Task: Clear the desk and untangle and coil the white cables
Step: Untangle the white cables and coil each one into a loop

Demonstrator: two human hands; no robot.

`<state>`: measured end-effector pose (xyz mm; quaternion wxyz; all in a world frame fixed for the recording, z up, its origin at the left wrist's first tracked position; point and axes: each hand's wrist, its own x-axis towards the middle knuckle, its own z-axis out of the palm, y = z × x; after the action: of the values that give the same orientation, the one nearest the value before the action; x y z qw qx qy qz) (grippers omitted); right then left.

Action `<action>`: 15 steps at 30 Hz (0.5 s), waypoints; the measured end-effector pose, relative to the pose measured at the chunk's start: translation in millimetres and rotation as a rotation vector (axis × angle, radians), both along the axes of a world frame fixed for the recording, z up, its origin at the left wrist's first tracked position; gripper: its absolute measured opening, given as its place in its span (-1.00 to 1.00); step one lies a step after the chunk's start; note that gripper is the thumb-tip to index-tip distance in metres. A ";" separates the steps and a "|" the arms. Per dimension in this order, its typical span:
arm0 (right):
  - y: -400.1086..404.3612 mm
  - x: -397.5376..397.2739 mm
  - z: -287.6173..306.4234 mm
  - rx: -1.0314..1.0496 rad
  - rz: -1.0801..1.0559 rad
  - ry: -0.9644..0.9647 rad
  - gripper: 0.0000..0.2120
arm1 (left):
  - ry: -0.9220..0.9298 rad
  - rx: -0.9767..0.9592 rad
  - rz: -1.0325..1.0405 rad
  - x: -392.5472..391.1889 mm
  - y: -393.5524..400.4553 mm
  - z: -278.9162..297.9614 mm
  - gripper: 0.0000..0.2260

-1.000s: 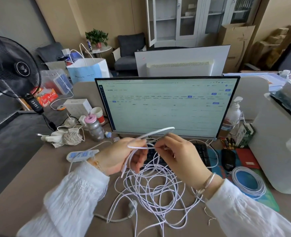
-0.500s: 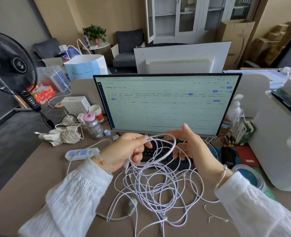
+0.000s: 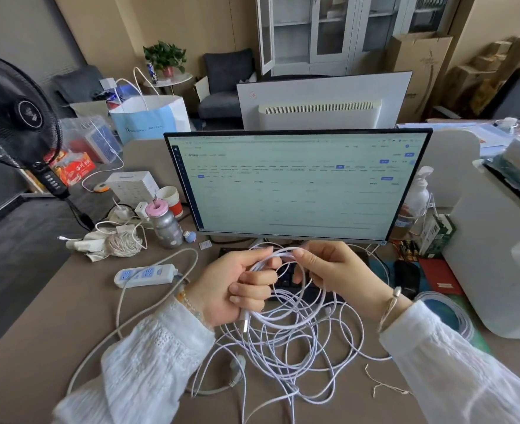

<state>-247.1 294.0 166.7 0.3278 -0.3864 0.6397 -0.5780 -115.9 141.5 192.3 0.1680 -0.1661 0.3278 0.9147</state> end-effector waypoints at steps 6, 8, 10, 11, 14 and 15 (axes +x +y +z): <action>5.1 -9.6 2.4 -0.026 -0.045 -0.137 -0.76 | -0.023 -0.036 -0.041 5.9 -11.6 -4.8 -0.79; 6.6 -12.7 5.9 0.014 -0.006 -0.076 -0.84 | -0.025 -0.052 -0.074 7.0 -12.2 -4.0 -0.78; 9.5 -14.0 11.8 0.034 0.009 0.024 -0.87 | -0.023 -0.075 -0.101 8.3 -12.0 -1.8 -0.77; 10.6 -15.6 13.7 0.035 -0.005 0.057 -0.85 | -0.022 -0.083 -0.108 9.4 -11.5 -0.7 -0.76; 13.1 -23.0 15.3 0.032 -0.047 0.112 -0.73 | -0.016 -0.108 -0.098 11.5 -10.2 0.8 -0.76; 14.0 -24.3 15.2 0.023 -0.065 0.118 -0.72 | -0.009 -0.118 -0.094 11.8 -9.8 1.0 -0.76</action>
<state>-271.4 308.1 182.0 0.2748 -0.3949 0.6768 -0.5572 -104.1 131.7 193.4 0.2021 -0.1643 0.3880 0.8841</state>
